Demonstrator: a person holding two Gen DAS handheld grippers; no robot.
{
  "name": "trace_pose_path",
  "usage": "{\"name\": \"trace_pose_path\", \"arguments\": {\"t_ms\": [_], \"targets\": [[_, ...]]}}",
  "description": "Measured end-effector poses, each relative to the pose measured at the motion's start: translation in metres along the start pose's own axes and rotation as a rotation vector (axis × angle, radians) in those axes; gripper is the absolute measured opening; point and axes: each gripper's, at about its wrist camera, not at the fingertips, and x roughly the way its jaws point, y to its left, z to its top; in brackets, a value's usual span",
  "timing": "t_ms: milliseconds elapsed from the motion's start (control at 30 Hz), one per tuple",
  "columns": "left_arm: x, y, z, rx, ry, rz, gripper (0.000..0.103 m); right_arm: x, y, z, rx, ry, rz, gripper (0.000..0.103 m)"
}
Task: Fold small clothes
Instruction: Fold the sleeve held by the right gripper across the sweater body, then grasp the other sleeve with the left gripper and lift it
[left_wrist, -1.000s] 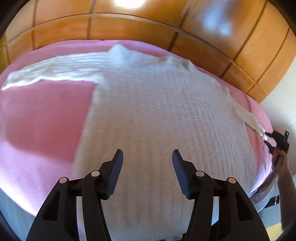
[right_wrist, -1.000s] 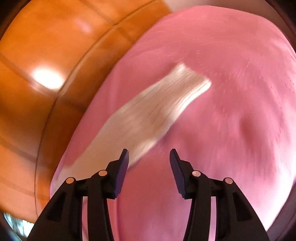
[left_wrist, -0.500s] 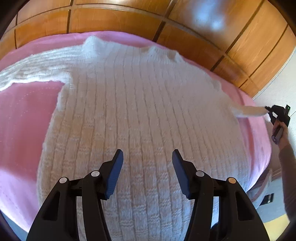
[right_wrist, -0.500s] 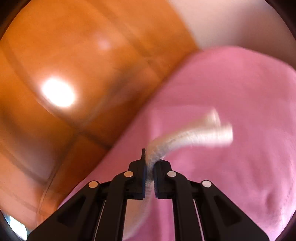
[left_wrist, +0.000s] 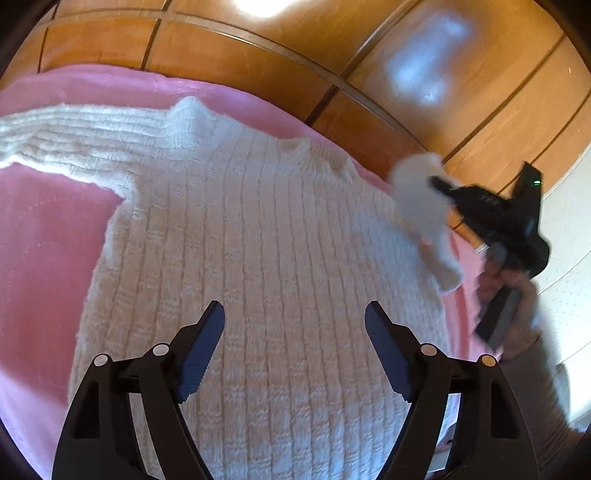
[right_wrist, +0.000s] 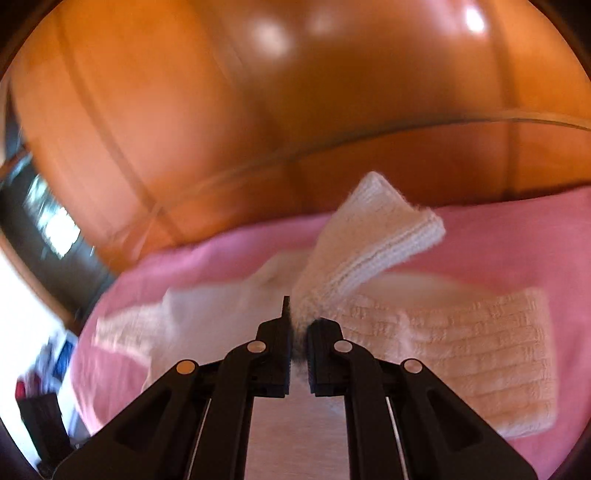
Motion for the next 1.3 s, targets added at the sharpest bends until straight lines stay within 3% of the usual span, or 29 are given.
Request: {"name": "trace_pose_path", "arguments": {"t_ms": [67, 100, 133, 267, 567, 600, 633, 667, 700, 833, 933, 1067, 1200, 1300], "targets": [[0.001, 0.004, 0.005, -0.034, -0.001, -0.025, 0.077, 0.019, 0.019, -0.010, -0.028, 0.039, 0.019, 0.025], [0.001, 0.005, 0.008, -0.045, 0.002, -0.037, 0.077, 0.022, 0.024, -0.017, -0.029, 0.046, 0.042, 0.047], [0.000, 0.007, 0.011, -0.053, 0.007, -0.049, 0.077, 0.023, 0.027, -0.020, -0.019, 0.035, 0.057, 0.051], [0.014, 0.006, 0.023, -0.071, 0.020, -0.077, 0.077, 0.003, 0.015, -0.030, 0.031, 0.005, 0.068, 0.058], [0.084, 0.018, 0.056, -0.162, 0.098, -0.036, 0.075, -0.081, -0.052, -0.085, 0.116, -0.010, -0.092, 0.070], [0.093, 0.019, 0.059, -0.170, 0.099, -0.024, 0.066, -0.087, -0.062, -0.092, 0.136, -0.010, -0.118, 0.071], [0.099, 0.017, 0.063, -0.166, 0.098, -0.020, 0.043, -0.094, -0.068, -0.095, 0.145, -0.011, -0.128, 0.071], [0.105, 0.014, 0.068, -0.151, 0.108, -0.028, 0.029, -0.098, -0.074, -0.097, 0.160, -0.014, -0.141, 0.071], [0.113, 0.009, 0.073, -0.126, 0.134, -0.037, 0.008, -0.100, -0.082, -0.098, 0.185, -0.019, -0.156, 0.071], [0.092, -0.005, 0.096, -0.051, 0.031, -0.008, 0.006, -0.101, -0.090, -0.086, 0.209, -0.054, -0.164, 0.072], [0.073, -0.004, 0.109, -0.026, -0.047, 0.037, 0.006, -0.079, -0.082, -0.070, 0.181, -0.053, -0.155, 0.071], [0.078, 0.009, 0.115, 0.000, -0.040, 0.153, 0.006, -0.028, -0.077, -0.059, 0.152, 0.011, -0.189, 0.069], [0.097, 0.023, 0.106, 0.032, 0.005, 0.289, 0.007, 0.012, -0.076, -0.070, 0.144, 0.079, -0.267, 0.069], [0.097, 0.035, 0.098, 0.015, 0.020, 0.271, 0.030, 0.024, -0.066, -0.079, 0.089, 0.055, -0.335, 0.080]]}}
